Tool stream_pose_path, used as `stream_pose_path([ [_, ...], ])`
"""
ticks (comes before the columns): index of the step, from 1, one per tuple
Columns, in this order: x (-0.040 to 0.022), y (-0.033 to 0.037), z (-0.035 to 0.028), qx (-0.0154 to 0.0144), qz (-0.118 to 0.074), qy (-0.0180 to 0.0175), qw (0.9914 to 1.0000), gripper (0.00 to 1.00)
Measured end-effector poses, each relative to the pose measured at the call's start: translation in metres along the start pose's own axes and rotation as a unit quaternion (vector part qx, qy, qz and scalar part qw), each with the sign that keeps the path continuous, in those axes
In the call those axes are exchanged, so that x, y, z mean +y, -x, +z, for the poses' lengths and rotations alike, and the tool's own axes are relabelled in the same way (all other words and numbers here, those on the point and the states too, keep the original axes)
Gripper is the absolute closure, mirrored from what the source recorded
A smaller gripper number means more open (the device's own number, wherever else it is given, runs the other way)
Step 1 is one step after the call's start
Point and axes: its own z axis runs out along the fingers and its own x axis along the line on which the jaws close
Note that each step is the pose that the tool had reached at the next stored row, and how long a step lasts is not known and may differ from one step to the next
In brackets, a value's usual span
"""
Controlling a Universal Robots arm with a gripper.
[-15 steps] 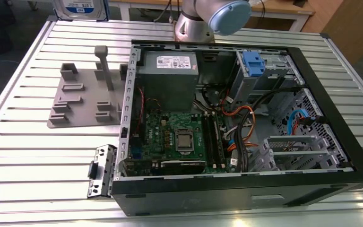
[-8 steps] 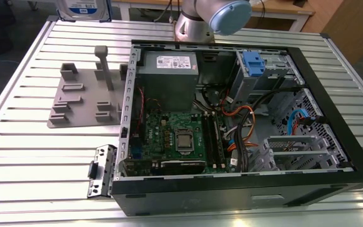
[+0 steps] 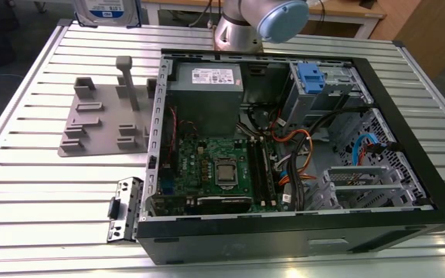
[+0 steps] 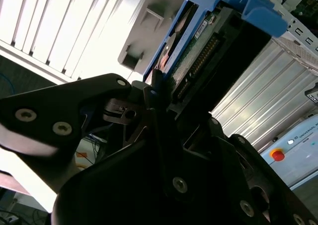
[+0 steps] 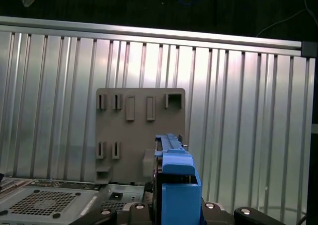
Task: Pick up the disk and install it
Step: 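Pick up the disk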
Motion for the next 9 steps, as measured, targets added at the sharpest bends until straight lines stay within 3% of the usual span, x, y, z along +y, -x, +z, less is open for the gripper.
stream_pose_path([
  [9,-0.0095,-0.0029,-0.0001,0.0,0.0,0.0,1.0,0.64],
])
